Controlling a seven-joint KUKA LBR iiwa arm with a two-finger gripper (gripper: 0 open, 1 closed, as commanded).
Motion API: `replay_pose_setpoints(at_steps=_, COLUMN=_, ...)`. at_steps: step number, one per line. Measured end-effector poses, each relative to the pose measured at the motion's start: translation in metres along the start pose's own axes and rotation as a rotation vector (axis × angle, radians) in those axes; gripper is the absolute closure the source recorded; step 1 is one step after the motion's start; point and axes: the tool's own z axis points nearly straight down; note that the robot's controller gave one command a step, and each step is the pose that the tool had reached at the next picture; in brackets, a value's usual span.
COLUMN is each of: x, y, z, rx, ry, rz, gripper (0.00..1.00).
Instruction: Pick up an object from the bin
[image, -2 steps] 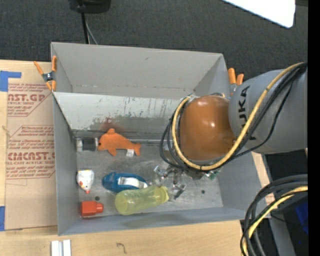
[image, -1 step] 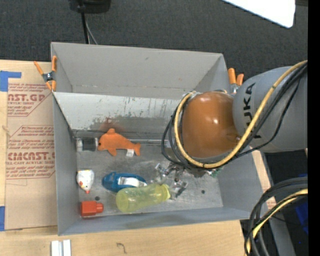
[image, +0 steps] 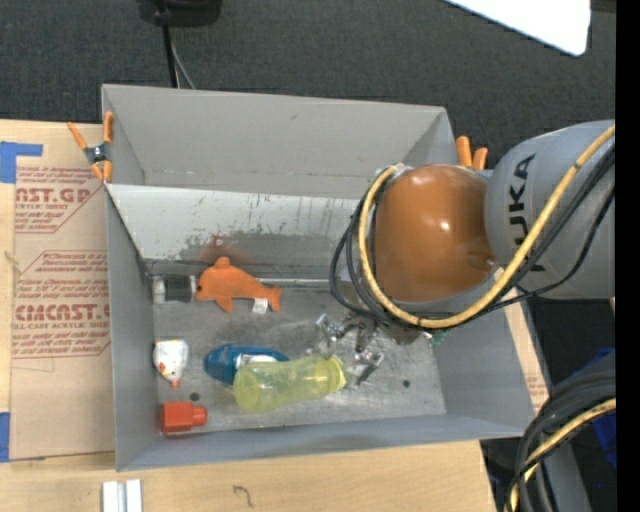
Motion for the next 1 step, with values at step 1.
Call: replay_pose_setpoints(at_steps=1, x=-0.0024, y=0.0072, z=-0.0315, rx=-0.003, ry=0.003, rz=0.016, gripper=1.0)
